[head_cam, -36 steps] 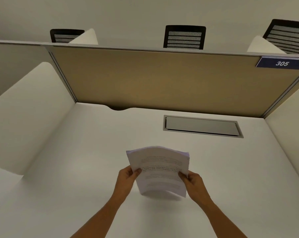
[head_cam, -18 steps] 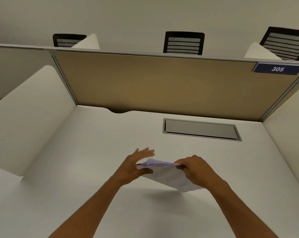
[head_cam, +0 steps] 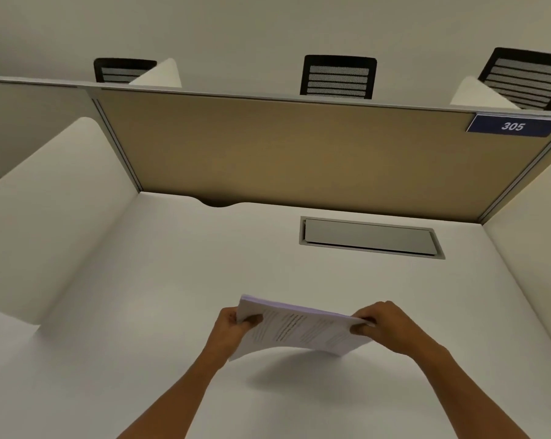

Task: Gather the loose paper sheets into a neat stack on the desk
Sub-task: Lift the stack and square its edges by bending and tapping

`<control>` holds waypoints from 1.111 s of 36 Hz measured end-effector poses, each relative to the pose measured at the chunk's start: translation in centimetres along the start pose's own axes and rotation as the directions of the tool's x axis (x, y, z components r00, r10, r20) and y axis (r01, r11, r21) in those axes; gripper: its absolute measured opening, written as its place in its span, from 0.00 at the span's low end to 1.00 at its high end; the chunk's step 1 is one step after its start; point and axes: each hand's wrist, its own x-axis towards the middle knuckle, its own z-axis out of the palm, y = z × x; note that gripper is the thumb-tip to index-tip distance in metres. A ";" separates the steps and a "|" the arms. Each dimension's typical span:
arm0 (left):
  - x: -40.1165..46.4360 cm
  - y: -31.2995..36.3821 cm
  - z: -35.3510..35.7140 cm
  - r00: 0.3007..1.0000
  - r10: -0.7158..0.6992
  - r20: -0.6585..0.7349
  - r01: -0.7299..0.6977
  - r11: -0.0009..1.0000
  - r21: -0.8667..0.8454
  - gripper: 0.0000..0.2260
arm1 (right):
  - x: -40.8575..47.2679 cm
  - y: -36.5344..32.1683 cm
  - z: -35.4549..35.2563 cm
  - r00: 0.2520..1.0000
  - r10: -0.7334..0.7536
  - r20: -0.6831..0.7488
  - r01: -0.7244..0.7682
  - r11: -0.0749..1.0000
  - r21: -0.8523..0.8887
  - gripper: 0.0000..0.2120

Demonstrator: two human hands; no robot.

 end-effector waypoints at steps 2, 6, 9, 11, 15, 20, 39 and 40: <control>0.0 -0.7 -0.5 1.000 -0.015 -0.006 0.015 1.000 -0.023 0.10 | -0.1 0.5 0.4 0.999 0.029 -0.014 -0.027 0.991 0.128 0.12; 0.1 -1.7 -1.0 0.999 -0.051 -0.016 0.051 0.998 -0.049 0.11 | 0.0 1.1 2.1 0.998 0.063 -0.027 -0.051 0.947 0.317 0.13; 0.2 -2.3 -1.4 0.998 -0.062 -0.007 0.062 0.996 -0.061 0.13 | 0.0 1.1 3.5 0.998 0.061 -0.019 -0.045 0.884 0.466 0.10; 0.2 -2.7 -1.8 0.998 -0.069 -0.005 0.069 0.995 -0.069 0.13 | 0.1 1.0 4.4 0.995 0.091 -0.037 -0.054 0.822 0.566 0.10; 0.1 -3.4 -2.7 0.996 -0.088 -0.011 0.086 0.992 -0.095 0.12 | 0.3 0.9 5.5 0.976 0.171 -0.134 -0.023 0.695 0.718 0.10; 0.3 -3.4 -3.0 0.997 -0.083 0.000 0.082 0.994 -0.075 0.10 | 0.8 0.0 6.2 0.982 0.135 -0.134 0.006 0.683 0.731 0.11; 1.2 -5.0 -2.2 0.997 -0.035 -0.068 0.034 0.999 -0.018 0.15 | 1.1 -1.2 8.3 0.933 0.282 -0.226 0.019 0.586 0.810 0.13; 1.0 -5.3 -2.1 0.997 -0.035 -0.070 0.033 0.999 -0.018 0.14 | 1.1 -1.2 8.6 0.929 0.300 -0.217 0.006 0.574 0.819 0.13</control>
